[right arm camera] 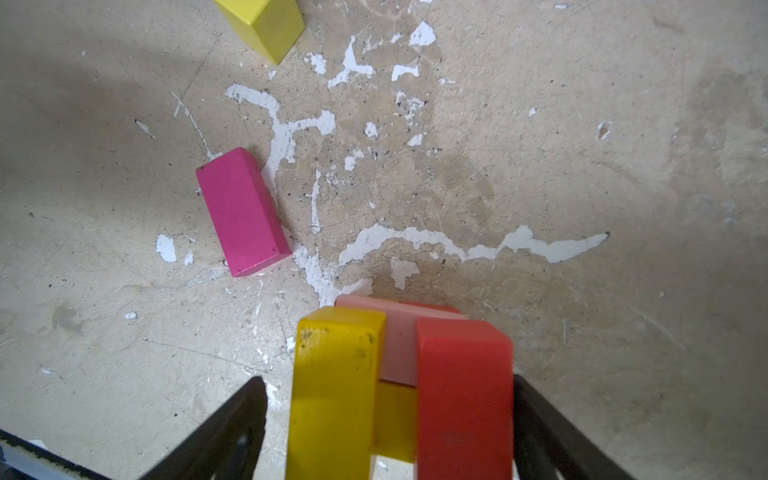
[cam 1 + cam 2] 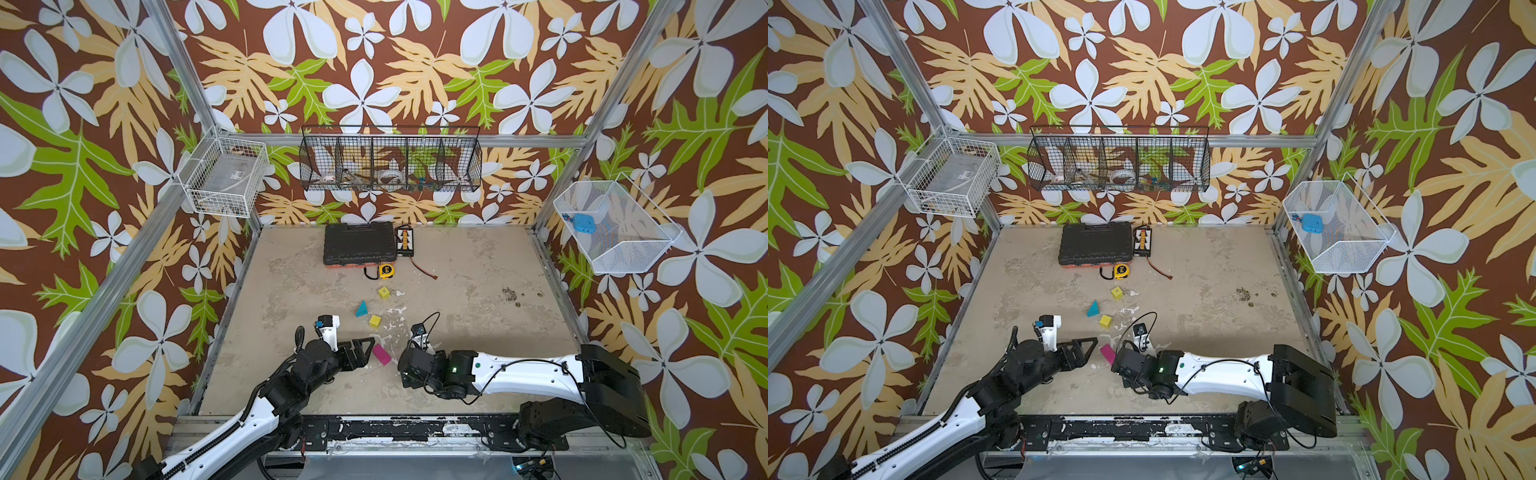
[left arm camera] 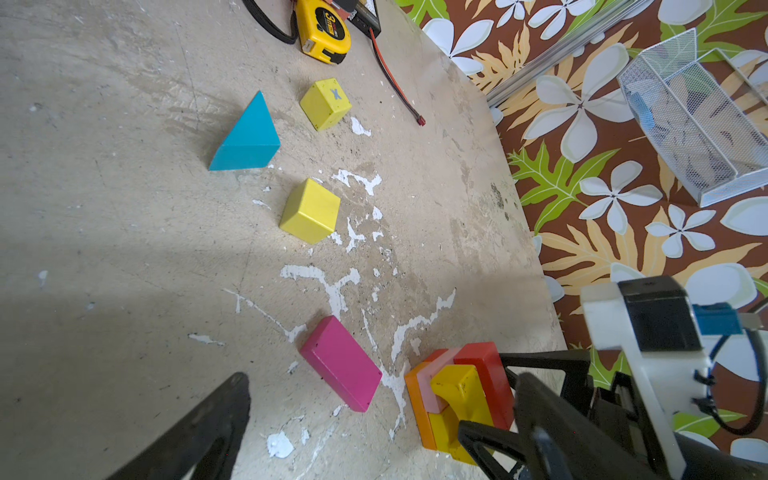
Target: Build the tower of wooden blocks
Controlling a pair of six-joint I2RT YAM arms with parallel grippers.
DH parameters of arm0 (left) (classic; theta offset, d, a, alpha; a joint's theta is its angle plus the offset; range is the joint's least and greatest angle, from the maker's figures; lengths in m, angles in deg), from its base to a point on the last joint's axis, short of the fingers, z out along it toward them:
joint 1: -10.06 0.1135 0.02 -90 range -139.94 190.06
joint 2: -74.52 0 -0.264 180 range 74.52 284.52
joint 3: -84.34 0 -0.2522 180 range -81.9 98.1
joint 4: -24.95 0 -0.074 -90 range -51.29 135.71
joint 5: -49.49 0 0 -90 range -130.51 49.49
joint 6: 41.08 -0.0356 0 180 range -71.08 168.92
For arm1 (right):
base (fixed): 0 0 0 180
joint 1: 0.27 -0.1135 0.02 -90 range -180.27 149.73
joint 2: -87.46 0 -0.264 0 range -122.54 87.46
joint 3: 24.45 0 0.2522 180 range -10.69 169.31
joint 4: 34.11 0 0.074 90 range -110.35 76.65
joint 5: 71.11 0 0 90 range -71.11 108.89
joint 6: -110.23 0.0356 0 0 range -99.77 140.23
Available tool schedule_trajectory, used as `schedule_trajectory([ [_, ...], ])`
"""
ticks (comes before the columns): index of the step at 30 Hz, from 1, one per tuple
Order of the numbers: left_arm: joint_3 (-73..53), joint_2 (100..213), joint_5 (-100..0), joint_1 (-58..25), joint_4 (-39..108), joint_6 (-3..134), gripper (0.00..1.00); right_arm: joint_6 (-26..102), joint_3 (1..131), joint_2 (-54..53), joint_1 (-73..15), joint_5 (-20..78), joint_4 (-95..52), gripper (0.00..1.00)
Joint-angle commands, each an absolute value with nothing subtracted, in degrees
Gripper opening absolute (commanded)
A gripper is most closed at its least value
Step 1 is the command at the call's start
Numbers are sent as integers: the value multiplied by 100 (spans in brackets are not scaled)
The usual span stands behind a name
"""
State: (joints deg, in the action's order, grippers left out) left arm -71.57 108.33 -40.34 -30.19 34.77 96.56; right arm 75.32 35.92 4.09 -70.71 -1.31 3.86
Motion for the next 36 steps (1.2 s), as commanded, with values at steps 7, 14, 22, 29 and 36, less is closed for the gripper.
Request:
schedule_trajectory([
  [7,-7119,10767,-3928,-3019,3498,9647,100,7794,3563,423,-7070,-326,531,81],
  [14,-7120,10731,-3919,-3019,3506,9647,100,7970,3563,386,-7072,-352,553,77],
  [22,-7135,10687,-3879,-3019,3546,9646,100,8102,3596,366,-7069,-391,583,74],
  [29,-7153,10673,-3867,-3019,3546,9638,100,8219,3598,328,-7068,-370,531,76],
  [36,-7178,10622,-3866,-3019,3555,9629,100,8260,3677,323,-7205,-395,673,82],
])
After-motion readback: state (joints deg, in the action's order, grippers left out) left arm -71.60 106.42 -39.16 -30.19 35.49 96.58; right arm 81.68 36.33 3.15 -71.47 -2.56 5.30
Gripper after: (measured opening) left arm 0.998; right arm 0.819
